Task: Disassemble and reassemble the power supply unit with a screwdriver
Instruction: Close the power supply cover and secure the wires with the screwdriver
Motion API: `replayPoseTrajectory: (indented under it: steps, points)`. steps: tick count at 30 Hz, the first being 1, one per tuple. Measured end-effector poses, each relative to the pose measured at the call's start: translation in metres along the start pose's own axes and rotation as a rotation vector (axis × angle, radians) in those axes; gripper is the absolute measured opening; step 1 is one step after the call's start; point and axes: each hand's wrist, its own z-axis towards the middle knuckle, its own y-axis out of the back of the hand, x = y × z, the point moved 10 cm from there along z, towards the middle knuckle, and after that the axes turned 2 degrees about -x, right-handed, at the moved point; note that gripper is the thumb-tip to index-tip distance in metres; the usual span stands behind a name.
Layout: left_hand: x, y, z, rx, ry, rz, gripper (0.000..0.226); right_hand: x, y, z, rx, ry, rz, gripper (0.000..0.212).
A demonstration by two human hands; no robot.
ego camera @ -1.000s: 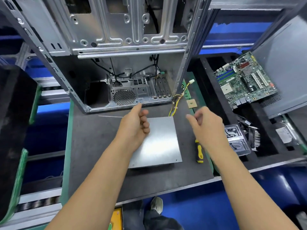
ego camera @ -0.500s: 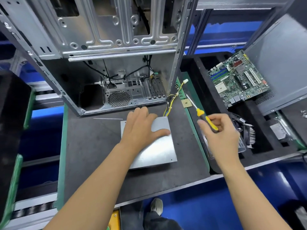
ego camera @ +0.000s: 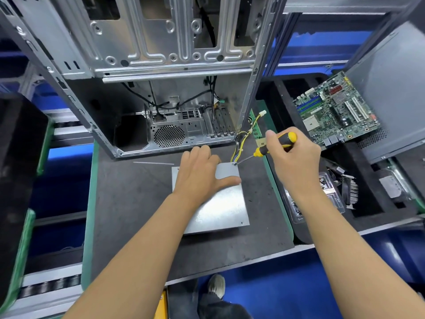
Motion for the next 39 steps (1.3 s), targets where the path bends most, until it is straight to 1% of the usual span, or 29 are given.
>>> replayPoseTrajectory:
  steps: [3,10,18,20,22,25,27,29,31,34,37,39]
  points:
    - [-0.001,0.000,0.000,-0.007,-0.005,-0.002,0.084,0.001,-0.001,0.003,-0.006,0.006,0.010,0.035]
    - [-0.002,0.002,0.000,-0.021,-0.013,-0.003,0.085,0.003,-0.004,0.005,0.003,0.045,-0.046,0.036]
    - [-0.003,0.003,-0.001,-0.036,-0.015,0.003,0.085,0.015,-0.010,0.006,0.063,0.124,-0.073,0.033]
    - [-0.002,0.004,-0.001,-0.042,-0.013,-0.006,0.084,0.019,-0.015,0.007,0.102,0.136,-0.088,0.031]
    - [-0.003,0.005,-0.001,-0.046,-0.013,-0.014,0.083,0.031,-0.020,0.008,0.155,0.193,-0.132,0.030]
    - [-0.003,0.006,-0.002,-0.054,-0.019,-0.022,0.082,0.051,-0.034,0.007,0.284,0.276,-0.184,0.028]
    - [-0.004,0.007,-0.002,-0.058,-0.022,-0.013,0.081,0.058,-0.047,0.004,0.396,0.271,-0.153,0.027]
    - [-0.004,0.007,-0.002,-0.062,-0.022,-0.010,0.082,0.059,-0.054,0.002,0.456,0.254,-0.128,0.028]
    - [-0.004,0.007,-0.002,-0.062,-0.022,-0.011,0.084,0.059,-0.053,0.004,0.443,0.252,-0.132,0.029]
    - [-0.003,0.005,-0.002,-0.045,-0.015,-0.020,0.085,0.055,-0.046,0.005,0.371,0.279,-0.175,0.026]
    - [0.000,0.005,-0.003,-0.034,0.001,-0.064,0.087,0.053,-0.035,0.006,0.305,0.273,-0.137,0.019]
    - [0.001,0.007,-0.003,-0.037,0.007,-0.100,0.083,0.054,-0.030,0.007,0.288,0.273,-0.113,0.019]
